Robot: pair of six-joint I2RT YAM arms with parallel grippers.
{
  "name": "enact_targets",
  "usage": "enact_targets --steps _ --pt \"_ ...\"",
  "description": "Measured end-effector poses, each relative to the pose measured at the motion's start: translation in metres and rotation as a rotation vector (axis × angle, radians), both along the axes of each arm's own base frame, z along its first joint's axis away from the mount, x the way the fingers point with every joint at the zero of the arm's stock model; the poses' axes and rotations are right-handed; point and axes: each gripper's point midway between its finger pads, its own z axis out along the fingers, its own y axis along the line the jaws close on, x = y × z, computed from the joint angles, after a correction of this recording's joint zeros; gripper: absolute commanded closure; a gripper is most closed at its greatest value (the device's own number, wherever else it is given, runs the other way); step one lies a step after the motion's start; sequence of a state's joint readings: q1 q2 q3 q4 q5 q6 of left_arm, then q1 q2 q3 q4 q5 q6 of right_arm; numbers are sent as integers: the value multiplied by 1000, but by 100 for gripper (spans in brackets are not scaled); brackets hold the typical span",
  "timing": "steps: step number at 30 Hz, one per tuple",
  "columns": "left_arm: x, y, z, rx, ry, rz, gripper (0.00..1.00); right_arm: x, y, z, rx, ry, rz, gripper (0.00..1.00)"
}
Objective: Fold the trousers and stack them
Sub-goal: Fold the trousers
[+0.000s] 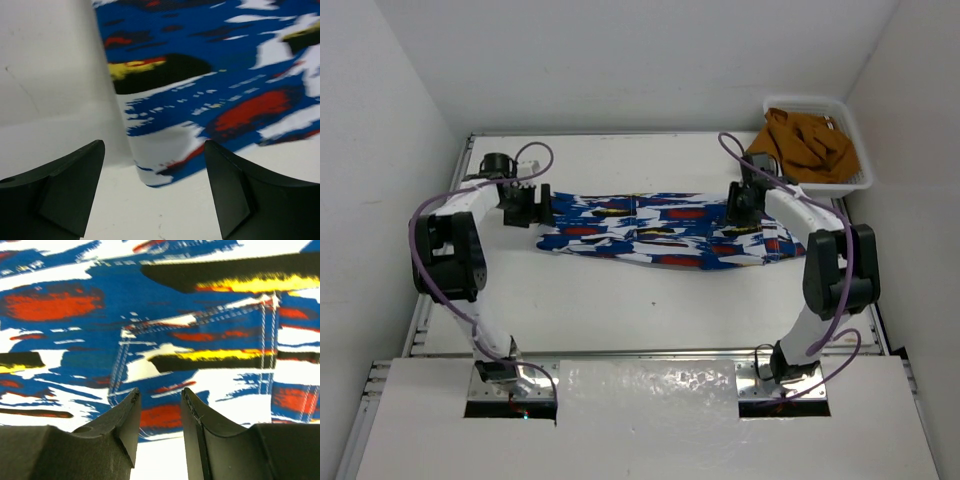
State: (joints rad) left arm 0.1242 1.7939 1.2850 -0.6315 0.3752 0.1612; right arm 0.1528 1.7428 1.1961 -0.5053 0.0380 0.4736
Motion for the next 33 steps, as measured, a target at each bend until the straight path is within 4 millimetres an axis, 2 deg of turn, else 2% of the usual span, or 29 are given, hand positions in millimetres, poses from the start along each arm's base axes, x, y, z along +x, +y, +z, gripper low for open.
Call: enact_targets --steps 3,7,8,11,12,14,15,18,20,23,25,28,30,32,33 --pt "-3 8 -29 29 71 29 22 -8 -7 -2 -19 12 -8 62" --pt "-7 9 -54 25 121 32 26 -20 -15 -6 -33 36 -21 60" --pt "-6 7 -54 15 115 27 28 -23 -18 -7 -37 39 -26 61" --pt "-5 -1 -54 -16 97 0 42 -27 -28 -8 -48 52 -46 60" --pt "-5 -6 -54 -31 94 -12 57 -28 -31 -9 -51 56 -54 59" --pt "-7 -15 -54 -60 92 -41 79 -29 -39 -9 -53 59 -74 59" --pt "-10 -19 -57 -69 102 -51 98 -30 -44 -10 -53 62 -87 59" --pt "-15 -27 -56 -104 128 -82 100 -35 -58 -13 -56 72 -129 59" --pt "-20 -23 -54 -105 154 -86 100 -38 -67 -15 -68 83 -157 59" --pt "-13 -5 -36 -87 157 -67 100 -42 -76 -14 -98 92 -174 59" --pt "3 19 -12 -44 118 -46 100 -42 -80 -12 -118 87 -173 59" --pt "38 70 40 87 -24 -22 100 -43 -82 -9 -136 77 -171 59" --pt "53 95 76 172 -117 -23 100 -43 -83 -7 -139 72 -168 58" --pt "56 108 105 238 -171 -35 100 -44 -82 -9 -139 73 -167 59" --pt "57 108 118 263 -192 -53 100 -45 -82 -10 -138 75 -166 58"
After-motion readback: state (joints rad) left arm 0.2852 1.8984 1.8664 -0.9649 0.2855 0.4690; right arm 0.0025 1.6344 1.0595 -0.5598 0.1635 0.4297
